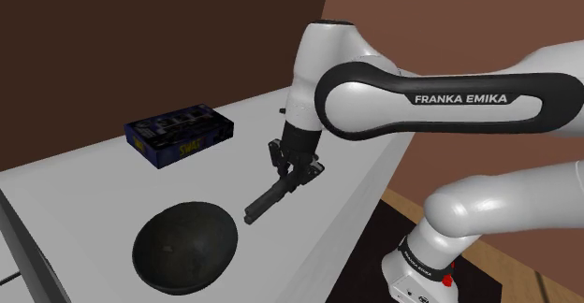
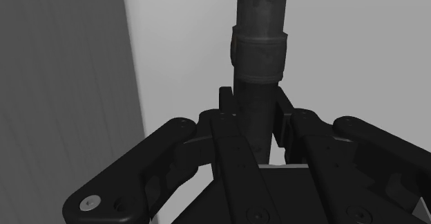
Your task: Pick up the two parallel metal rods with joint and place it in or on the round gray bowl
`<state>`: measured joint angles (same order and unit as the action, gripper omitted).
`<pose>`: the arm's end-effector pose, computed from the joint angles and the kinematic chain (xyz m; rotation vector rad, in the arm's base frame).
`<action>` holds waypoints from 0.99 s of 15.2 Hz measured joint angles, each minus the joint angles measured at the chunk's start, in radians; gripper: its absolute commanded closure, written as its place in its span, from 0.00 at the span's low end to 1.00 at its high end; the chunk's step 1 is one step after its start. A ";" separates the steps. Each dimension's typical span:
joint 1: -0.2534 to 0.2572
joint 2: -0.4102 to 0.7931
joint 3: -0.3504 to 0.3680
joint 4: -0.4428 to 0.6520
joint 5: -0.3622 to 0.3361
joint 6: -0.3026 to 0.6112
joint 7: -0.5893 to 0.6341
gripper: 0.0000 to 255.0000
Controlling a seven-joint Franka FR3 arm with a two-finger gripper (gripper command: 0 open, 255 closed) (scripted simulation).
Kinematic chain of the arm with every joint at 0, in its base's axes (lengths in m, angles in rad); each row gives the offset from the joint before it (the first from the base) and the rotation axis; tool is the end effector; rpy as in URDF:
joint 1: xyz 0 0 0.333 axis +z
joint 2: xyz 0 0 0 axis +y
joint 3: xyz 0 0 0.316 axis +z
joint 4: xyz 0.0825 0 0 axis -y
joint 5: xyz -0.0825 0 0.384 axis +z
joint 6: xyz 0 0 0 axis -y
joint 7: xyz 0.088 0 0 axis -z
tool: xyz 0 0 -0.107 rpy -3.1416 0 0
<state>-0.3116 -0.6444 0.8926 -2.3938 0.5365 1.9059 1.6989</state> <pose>0.3216 0.2799 0.4506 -2.3750 2.0433 0.0233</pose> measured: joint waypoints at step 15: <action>-0.304 0.284 0.447 0.377 -0.151 0.001 0.297 1.00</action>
<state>-0.6159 -0.3609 1.3400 -2.0167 0.3854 1.9066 1.9959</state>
